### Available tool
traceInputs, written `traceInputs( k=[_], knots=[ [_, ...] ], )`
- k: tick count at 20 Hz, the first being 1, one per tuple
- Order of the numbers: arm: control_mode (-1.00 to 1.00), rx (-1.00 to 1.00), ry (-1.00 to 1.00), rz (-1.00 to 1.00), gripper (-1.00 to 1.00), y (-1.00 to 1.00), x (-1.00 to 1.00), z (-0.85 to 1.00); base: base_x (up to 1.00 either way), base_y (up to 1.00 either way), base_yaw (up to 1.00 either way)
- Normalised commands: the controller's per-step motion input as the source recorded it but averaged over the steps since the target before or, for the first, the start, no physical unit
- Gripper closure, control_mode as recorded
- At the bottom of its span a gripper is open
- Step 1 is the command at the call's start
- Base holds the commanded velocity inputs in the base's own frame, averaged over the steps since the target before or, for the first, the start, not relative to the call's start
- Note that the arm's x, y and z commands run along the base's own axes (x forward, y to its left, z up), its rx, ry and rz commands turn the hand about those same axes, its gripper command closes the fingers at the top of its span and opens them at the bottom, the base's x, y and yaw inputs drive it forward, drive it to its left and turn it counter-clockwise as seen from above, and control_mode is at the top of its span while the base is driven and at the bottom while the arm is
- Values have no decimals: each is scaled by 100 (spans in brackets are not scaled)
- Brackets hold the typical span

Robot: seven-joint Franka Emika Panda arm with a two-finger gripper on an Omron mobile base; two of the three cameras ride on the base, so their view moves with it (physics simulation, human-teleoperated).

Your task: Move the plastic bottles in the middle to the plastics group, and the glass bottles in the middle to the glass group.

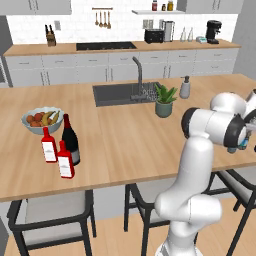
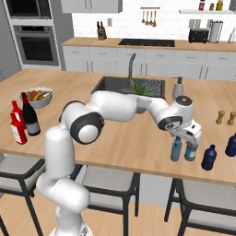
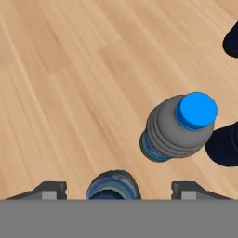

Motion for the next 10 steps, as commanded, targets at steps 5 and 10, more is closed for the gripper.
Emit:
traceInputs(
  k=[5, 10],
  knots=[
    [-100, -1, -2, 0, -100, 22, 0, 58, 0, 0, 0],
    [-100, -9, -8, 1, -100, 66, -4, 49, 0, 0, 0]
  ],
)
